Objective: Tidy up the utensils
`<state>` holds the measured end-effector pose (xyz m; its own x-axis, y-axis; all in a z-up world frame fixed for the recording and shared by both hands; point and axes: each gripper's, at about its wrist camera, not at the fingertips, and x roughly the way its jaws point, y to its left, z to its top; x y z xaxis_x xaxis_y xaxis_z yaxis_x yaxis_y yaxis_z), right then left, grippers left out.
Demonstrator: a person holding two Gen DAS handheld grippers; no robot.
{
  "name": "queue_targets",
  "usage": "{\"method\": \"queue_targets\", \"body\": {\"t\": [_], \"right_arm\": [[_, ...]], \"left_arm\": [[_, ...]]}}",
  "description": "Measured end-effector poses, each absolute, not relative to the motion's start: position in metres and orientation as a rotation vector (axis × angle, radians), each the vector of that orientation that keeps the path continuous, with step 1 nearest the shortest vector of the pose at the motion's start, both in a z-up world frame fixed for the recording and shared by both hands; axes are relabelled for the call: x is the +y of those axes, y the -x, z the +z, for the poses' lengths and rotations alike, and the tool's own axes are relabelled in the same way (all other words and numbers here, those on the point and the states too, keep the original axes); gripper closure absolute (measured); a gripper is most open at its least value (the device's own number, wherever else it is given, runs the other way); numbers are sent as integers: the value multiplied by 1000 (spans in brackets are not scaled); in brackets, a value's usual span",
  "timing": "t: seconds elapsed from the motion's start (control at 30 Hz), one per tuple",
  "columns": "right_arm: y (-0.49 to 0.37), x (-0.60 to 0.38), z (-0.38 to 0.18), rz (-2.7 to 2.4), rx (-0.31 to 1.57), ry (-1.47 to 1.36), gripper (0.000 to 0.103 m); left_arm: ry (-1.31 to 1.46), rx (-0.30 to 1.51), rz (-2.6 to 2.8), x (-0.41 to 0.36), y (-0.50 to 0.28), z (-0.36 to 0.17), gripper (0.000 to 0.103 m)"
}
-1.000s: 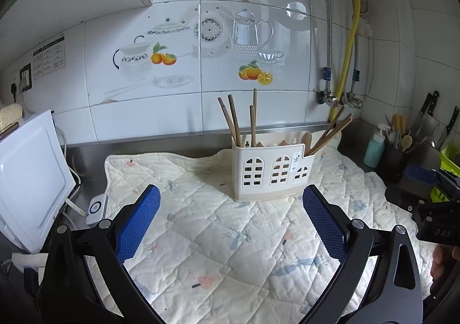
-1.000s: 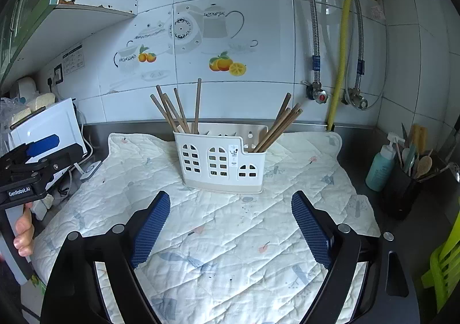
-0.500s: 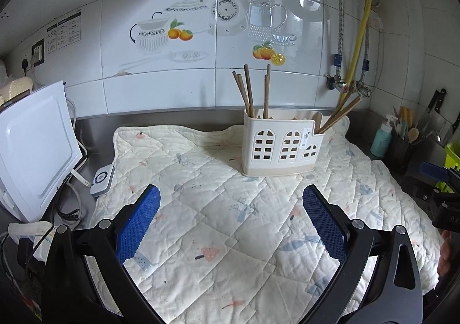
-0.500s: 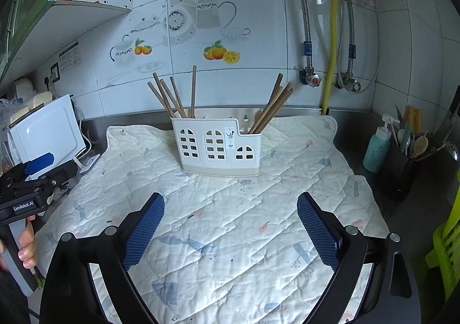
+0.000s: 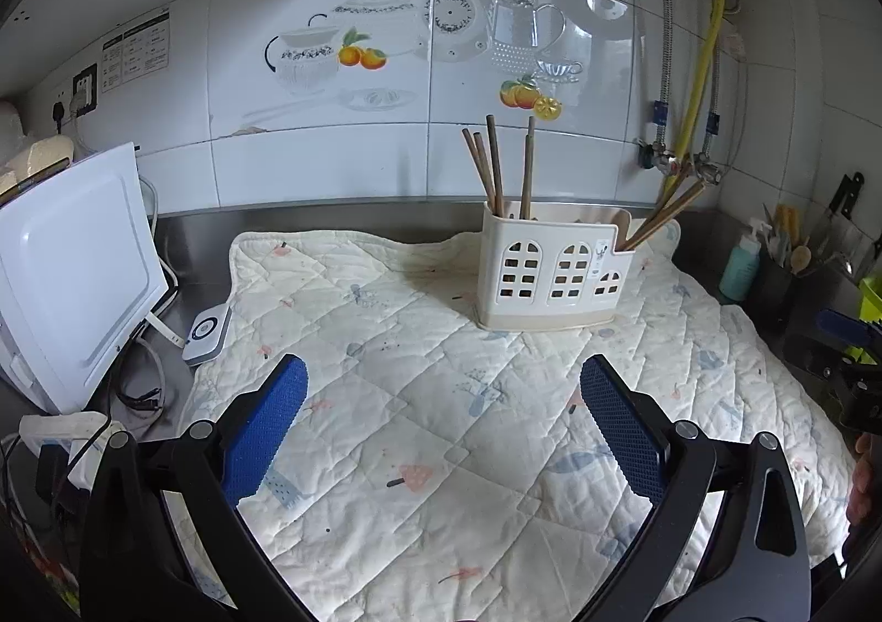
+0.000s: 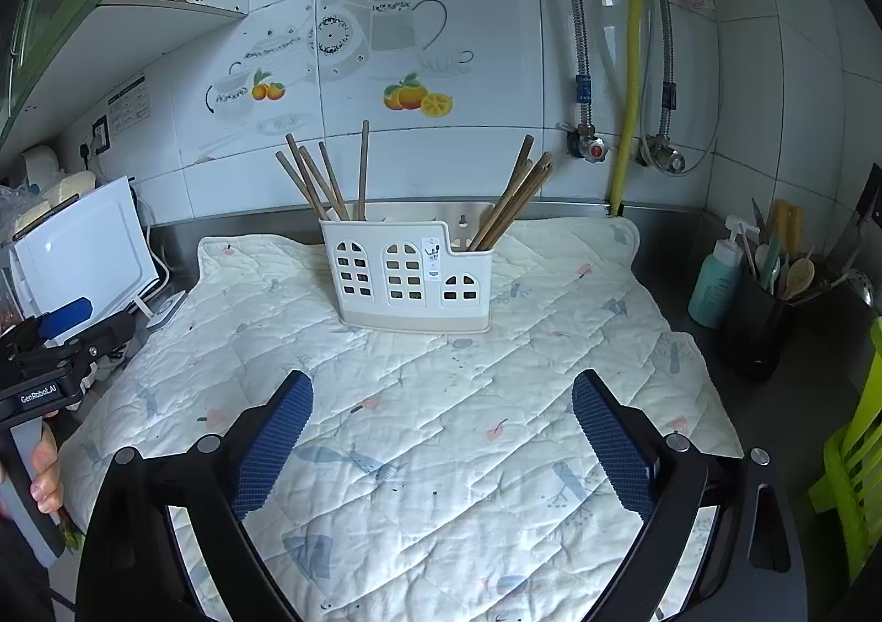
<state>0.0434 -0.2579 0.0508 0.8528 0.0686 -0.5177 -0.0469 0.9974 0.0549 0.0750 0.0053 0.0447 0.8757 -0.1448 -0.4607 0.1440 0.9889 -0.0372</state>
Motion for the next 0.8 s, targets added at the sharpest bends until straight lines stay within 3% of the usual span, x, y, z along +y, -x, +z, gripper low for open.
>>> {"method": "queue_targets", "body": {"t": [0.8], "right_arm": [[-50, -252, 45, 75, 563, -31, 10]], "left_arm": [[-2, 503, -126, 8, -80, 40, 5]]}}
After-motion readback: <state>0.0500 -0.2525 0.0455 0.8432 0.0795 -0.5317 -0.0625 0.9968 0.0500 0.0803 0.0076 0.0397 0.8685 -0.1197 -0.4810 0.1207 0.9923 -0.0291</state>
